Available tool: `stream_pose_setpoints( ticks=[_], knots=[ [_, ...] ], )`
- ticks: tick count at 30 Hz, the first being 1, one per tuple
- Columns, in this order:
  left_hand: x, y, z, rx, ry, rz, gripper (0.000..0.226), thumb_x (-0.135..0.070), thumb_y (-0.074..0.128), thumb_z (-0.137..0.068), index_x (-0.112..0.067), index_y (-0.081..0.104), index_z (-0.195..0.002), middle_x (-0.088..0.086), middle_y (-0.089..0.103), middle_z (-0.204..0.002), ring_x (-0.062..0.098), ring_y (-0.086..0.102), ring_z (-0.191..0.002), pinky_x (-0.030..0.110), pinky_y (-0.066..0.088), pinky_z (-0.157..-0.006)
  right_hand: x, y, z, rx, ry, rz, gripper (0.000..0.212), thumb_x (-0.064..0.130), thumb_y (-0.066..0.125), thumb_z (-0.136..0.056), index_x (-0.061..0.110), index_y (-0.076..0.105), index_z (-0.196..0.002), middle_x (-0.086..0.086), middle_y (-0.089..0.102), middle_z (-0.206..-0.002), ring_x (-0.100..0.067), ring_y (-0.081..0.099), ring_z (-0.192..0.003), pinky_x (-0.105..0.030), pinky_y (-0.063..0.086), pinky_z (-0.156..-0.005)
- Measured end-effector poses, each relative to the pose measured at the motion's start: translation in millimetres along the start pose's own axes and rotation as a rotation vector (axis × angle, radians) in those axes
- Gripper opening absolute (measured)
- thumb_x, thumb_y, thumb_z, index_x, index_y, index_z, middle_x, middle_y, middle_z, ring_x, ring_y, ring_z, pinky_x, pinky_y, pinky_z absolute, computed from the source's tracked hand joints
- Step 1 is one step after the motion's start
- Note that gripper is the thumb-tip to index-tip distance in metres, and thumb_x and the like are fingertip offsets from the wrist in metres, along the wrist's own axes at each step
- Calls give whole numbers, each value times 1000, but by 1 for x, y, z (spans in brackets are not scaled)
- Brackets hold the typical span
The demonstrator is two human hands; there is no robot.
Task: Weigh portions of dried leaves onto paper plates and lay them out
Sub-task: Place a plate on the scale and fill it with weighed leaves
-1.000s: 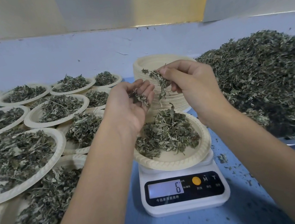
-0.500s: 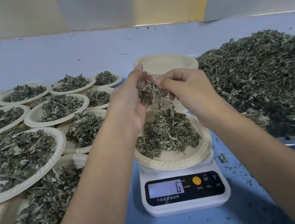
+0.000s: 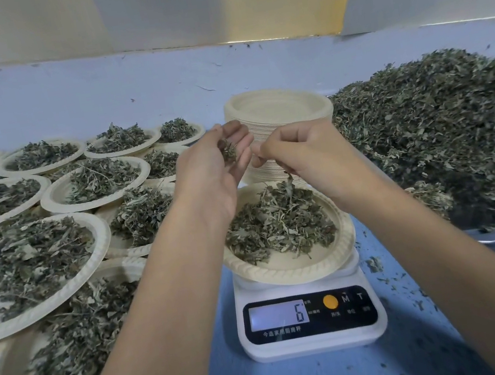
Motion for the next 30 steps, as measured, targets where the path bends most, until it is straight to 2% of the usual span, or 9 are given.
stream_pose_setpoints(
  ticks=[4, 8, 13, 17, 20, 23, 26, 30],
  knots=[
    [0, 4, 2, 19, -4, -16, 29, -17, 40, -101, -6, 63, -87, 6, 68, -90, 9, 65, -66, 14, 53, -53, 0, -1, 0, -11, -2, -17, 36, 22, 61, -86, 22, 66, -50, 12, 46, -42, -4, 34, -44, -25, 29, -56],
    [1, 5, 3, 28, -14, -15, 26, -16, 41, -100, -5, 63, -90, 8, 68, -92, 10, 65, -66, 19, 55, -62, 0, -4, -1, -53, -9, -26, 36, 17, 62, -83, 21, 63, -47, 11, 40, -38, -7, 30, -44, -29, 29, -57],
    [2, 7, 7, 37, -19, -15, 27, -13, 41, -100, -3, 62, -87, 8, 68, -85, 9, 63, -53, 21, 56, -62, 1, -4, -2, -55, -29, -70, 36, 17, 68, -81, 29, 65, -47, 12, 47, -44, -4, 36, -46, -24, 31, -53],
    [3, 9, 8, 47, -24, -21, 28, -13, 40, -100, -4, 62, -85, 7, 67, -83, 10, 62, -59, 22, 56, -68, -1, -4, -3, -42, -29, -59, 28, 16, 69, -81, 25, 67, -54, 10, 52, -48, -5, 42, -47, -25, 36, -54],
    [4, 8, 7, 51, -34, -14, 27, -12, 39, -100, -4, 61, -88, 8, 67, -89, 13, 64, -71, 24, 54, -75, 0, -1, -3, -13, -31, -82, 14, 9, 68, -82, 18, 73, -72, 4, 60, -55, -5, 48, -49, -23, 39, -54],
    [5, 11, 9, 63, -71, 61, 26, -10, 38, -100, -2, 60, -89, 9, 66, -87, 14, 64, -72, 22, 55, -67, -1, 0, -3, -9, -39, -144, 16, 3, 66, -83, 17, 71, -77, 1, 62, -54, -2, 51, -45, -14, 41, -48],
    [6, 17, 14, 80, -114, 167, 23, -5, 39, -99, 2, 59, -90, 12, 64, -85, 17, 63, -72, 23, 56, -65, -1, -3, -4, -39, -55, -142, 14, 12, 70, -83, 23, 70, -75, 4, 58, -46, -5, 51, -44, -15, 42, -47],
    [10, 28, 20, 101, -154, 275, 19, 1, 38, -98, 3, 55, -108, 20, 57, -93, 26, 58, -88, 31, 54, -71, 2, -10, -6, -74, -70, -186, 6, 18, 71, -84, 20, 70, -78, 3, 60, -50, -8, 51, -46, -17, 42, -48]
  ],
)
Point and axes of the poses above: each hand's wrist, its own z-axis away from the middle knuckle, its own y-axis out of the palm, x = y × z, the point moved 8 cm from there along -z, towards the middle knuckle
